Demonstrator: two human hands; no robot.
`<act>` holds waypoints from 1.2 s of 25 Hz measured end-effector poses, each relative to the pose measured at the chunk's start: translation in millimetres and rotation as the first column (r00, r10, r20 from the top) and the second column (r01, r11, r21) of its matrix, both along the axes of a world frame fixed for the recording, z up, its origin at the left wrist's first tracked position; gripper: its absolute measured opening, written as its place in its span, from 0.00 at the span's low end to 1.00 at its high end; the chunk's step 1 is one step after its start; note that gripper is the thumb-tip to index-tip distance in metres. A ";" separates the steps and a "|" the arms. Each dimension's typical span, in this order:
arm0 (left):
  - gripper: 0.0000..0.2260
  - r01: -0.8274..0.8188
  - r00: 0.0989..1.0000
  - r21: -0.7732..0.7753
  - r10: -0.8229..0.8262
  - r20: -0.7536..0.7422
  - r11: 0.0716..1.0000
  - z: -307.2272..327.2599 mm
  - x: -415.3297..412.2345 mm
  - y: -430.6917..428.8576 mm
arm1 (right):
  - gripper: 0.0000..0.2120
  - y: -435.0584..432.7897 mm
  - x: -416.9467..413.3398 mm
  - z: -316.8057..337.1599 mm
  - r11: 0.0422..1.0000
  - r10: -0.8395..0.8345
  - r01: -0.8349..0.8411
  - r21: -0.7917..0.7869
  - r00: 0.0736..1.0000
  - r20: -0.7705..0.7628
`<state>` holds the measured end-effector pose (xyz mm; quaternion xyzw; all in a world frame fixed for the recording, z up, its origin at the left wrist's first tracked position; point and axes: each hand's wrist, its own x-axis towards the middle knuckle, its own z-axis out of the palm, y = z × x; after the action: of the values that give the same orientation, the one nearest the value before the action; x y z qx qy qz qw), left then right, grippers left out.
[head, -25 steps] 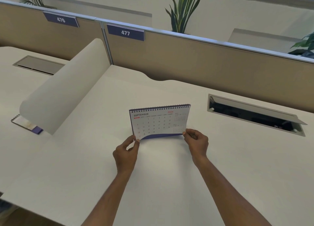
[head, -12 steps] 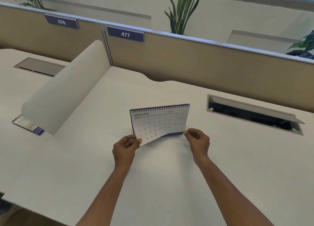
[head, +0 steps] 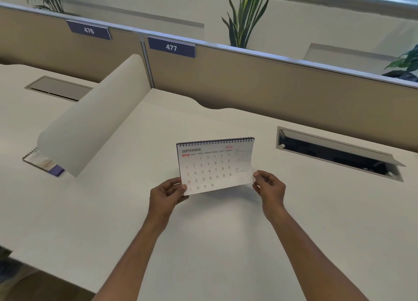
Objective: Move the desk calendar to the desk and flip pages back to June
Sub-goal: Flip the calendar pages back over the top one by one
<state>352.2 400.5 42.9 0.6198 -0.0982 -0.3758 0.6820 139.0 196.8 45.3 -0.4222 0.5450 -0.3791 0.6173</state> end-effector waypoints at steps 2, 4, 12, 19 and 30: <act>0.07 0.009 1.000 -0.001 -0.009 0.008 1.000 2.4 0.7 1.5 | 0.05 0.3 -4.1 4.8 0.999 0.020 -0.021 0.027 0.999 0.037; 0.06 -0.009 1.000 -0.007 0.009 0.010 1.000 5.5 2.1 2.4 | 0.04 0.4 -7.9 11.4 0.999 0.038 -0.040 0.032 0.996 0.075; 0.07 -0.024 0.999 -0.051 0.025 0.026 0.998 22.1 11.2 5.8 | 0.06 1.8 -17.0 45.3 0.987 0.155 -0.159 0.009 0.971 0.184; 0.11 -0.035 0.999 -0.174 0.030 -0.034 0.984 41.8 19.8 6.8 | 0.07 -4.2 -17.7 68.4 0.972 0.234 -0.225 -0.065 0.944 0.230; 0.08 -0.003 0.957 -0.190 0.059 0.285 0.982 65.9 34.4 -13.6 | 0.09 -25.3 3.4 95.5 0.928 0.266 -0.223 -0.298 0.957 0.112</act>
<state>386.6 386.9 108.8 0.6024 -0.2221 -0.2594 0.7215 142.4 171.6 140.8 -0.5409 0.3800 -0.4036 0.6326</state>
